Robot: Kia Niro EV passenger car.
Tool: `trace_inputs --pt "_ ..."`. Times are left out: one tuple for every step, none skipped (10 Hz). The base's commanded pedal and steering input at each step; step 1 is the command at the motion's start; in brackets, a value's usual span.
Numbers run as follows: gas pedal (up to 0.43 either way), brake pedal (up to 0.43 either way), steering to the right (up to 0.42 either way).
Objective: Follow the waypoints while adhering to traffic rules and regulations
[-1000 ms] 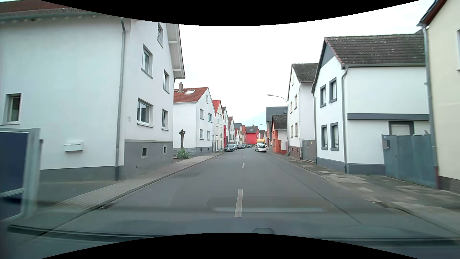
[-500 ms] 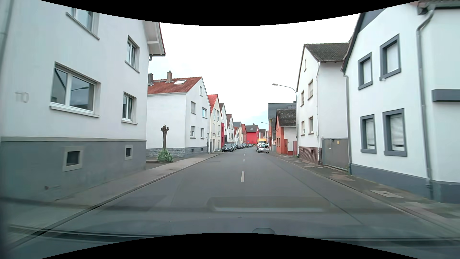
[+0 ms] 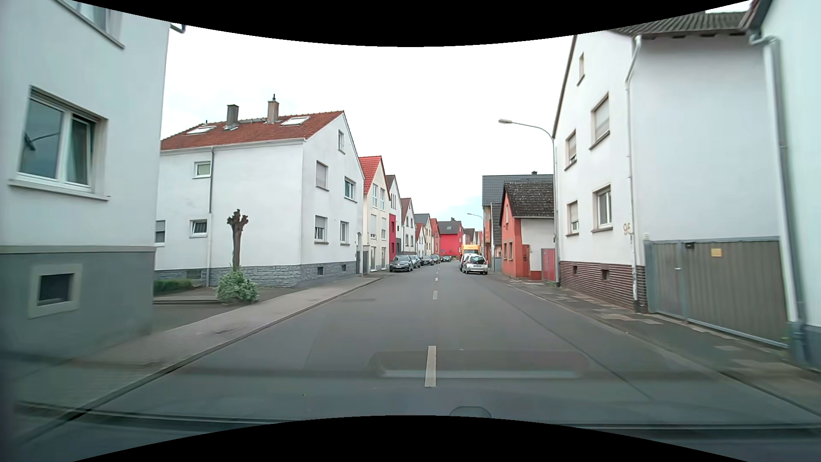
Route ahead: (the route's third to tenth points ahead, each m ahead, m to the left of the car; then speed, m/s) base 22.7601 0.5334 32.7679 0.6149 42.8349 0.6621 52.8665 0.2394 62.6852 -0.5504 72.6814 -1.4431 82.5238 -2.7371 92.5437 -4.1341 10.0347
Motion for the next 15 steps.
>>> trace_inputs --pt "0.000 0.000 -0.002" --pt "0.000 0.000 -0.002" --pt "0.000 0.000 -0.002" --pt "0.000 0.000 -0.003" --pt "0.000 0.000 -0.003" --pt "0.000 0.000 -0.003" --pt "0.000 0.006 -0.003" --pt "0.000 0.049 -0.003" --pt "0.000 0.073 -0.004" --pt "0.000 0.104 -0.004" --pt "0.000 0.116 -0.003" --pt "0.000 0.122 -0.003" --pt "0.000 0.122 -0.003" --pt "0.000 0.128 -0.003" --pt "0.000 0.140 -0.003"
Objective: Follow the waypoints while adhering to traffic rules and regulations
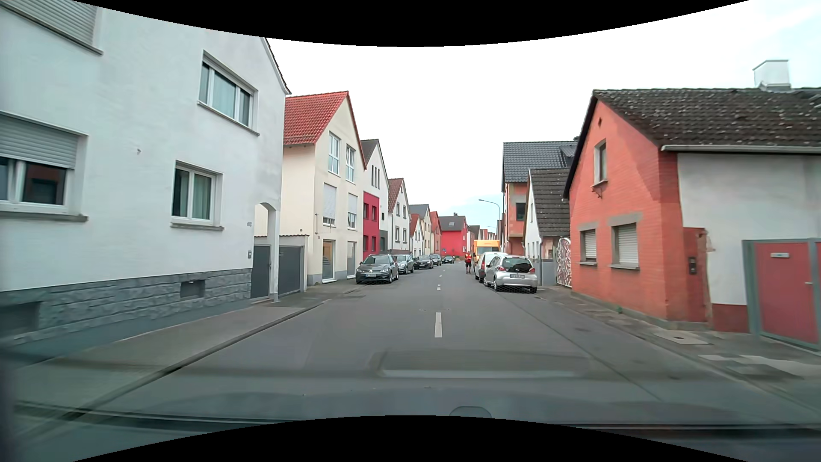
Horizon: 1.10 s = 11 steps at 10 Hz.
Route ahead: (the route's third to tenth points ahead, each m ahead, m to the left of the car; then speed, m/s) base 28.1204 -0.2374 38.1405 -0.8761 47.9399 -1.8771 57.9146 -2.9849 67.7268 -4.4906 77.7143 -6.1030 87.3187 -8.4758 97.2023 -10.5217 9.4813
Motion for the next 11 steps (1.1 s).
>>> trace_inputs --pt "0.000 0.140 -0.004" --pt "0.000 0.140 -0.003" --pt "0.000 0.140 -0.003" --pt "0.000 0.140 -0.003" --pt "0.000 0.140 -0.003" --pt "0.000 0.140 -0.002" --pt "0.000 0.140 -0.001" --pt "0.000 0.140 0.000" --pt "0.000 0.140 0.001" --pt "0.000 0.140 0.001" --pt "0.000 0.140 0.003"
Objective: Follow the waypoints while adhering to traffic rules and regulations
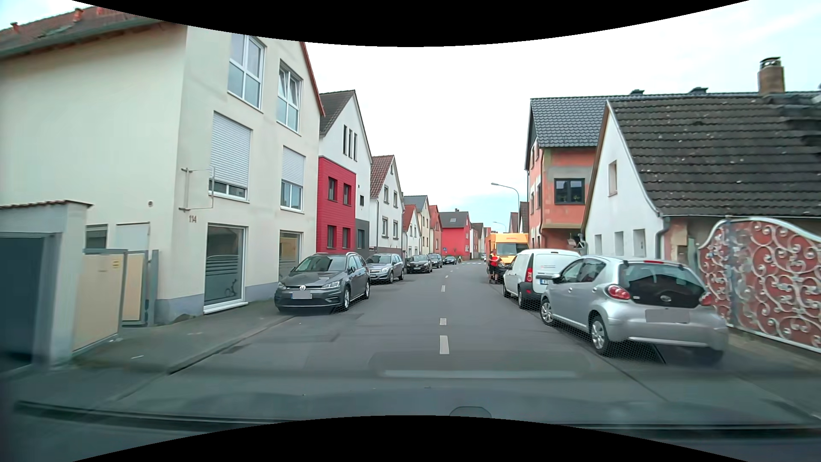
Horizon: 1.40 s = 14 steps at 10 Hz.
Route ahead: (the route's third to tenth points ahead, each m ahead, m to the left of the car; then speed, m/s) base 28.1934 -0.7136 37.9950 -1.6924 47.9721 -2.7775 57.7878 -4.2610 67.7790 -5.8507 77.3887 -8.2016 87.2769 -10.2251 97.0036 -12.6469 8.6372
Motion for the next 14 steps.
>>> trace_inputs --pt "0.000 0.140 0.004" --pt "0.000 0.140 0.005" --pt "0.000 0.140 0.005" --pt "0.000 0.140 0.007" --pt "0.000 0.140 0.008" --pt "0.000 0.140 0.008" --pt "0.000 0.140 0.010" --pt "0.000 0.140 0.013" --pt "0.000 0.140 0.016" --pt "0.000 0.140 0.016" --pt "0.000 0.140 0.017" --pt "0.000 0.134 0.018" --pt "0.000 0.140 0.018" --pt "0.000 0.134 0.020"
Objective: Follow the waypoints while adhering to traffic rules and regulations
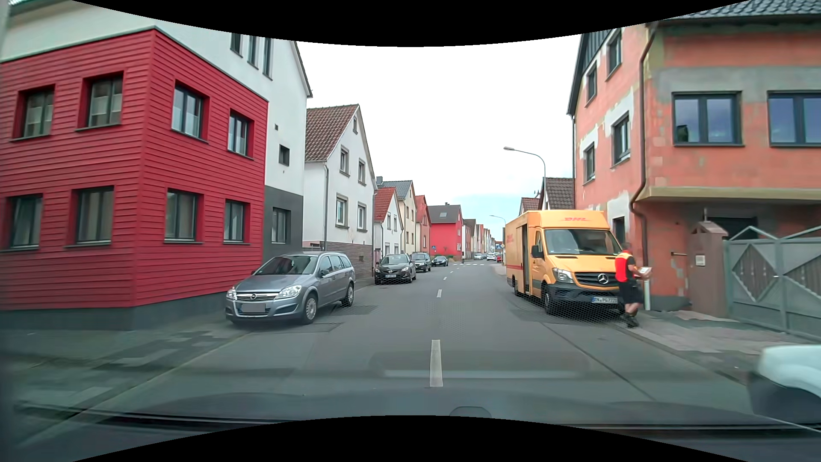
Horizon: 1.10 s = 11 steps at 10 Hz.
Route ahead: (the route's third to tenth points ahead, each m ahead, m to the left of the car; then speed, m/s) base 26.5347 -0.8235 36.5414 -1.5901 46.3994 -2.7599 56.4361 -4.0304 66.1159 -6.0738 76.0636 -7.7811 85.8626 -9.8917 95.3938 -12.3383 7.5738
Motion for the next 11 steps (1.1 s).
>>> trace_inputs --pt "0.000 0.134 0.021" --pt "0.000 0.134 0.022" --pt "0.000 0.134 0.023" --pt "0.000 0.128 0.023" --pt "0.000 0.116 0.023" --pt "0.000 0.098 0.024" --pt "0.000 0.067 0.024" --pt "0.000 0.024 0.024" --pt "0.000 0.000 0.024" --pt "0.000 0.000 0.024" --pt "0.000 0.000 0.025"
